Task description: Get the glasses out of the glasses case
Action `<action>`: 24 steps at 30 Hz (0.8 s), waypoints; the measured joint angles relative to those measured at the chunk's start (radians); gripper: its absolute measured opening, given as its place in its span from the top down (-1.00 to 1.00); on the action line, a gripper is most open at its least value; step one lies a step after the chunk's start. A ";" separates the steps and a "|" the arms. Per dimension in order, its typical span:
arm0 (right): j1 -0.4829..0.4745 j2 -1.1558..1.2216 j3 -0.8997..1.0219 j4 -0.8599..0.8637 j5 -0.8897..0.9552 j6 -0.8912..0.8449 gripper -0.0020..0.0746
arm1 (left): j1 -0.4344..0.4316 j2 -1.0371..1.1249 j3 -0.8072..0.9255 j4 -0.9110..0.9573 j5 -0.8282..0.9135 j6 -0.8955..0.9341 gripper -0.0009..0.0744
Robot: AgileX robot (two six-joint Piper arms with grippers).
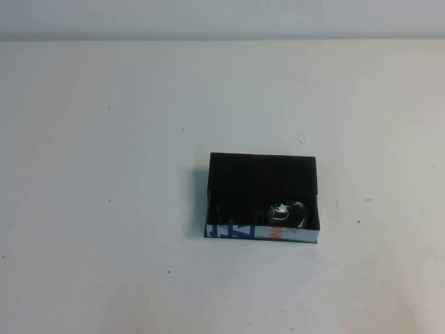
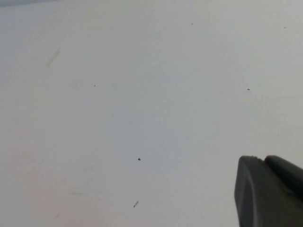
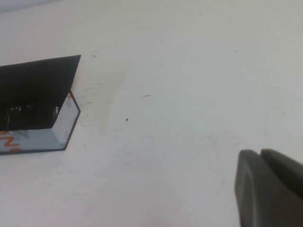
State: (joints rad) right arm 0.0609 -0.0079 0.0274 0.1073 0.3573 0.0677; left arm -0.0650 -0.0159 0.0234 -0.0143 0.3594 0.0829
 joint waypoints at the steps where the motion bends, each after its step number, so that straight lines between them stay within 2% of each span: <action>1: 0.000 0.000 0.000 0.000 0.000 0.000 0.99 | 0.000 0.000 0.000 0.000 0.000 0.000 0.99; 20: 0.000 0.000 -0.002 0.068 0.003 0.000 0.99 | 0.000 0.000 0.000 0.000 0.000 0.000 0.99; 24: 0.000 0.000 -0.080 0.070 0.019 0.000 0.99 | 0.000 0.000 0.000 0.000 0.000 0.000 0.99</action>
State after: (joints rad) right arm 0.0609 -0.0079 -0.0530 0.1777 0.3766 0.0677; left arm -0.0650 -0.0159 0.0234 -0.0143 0.3594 0.0829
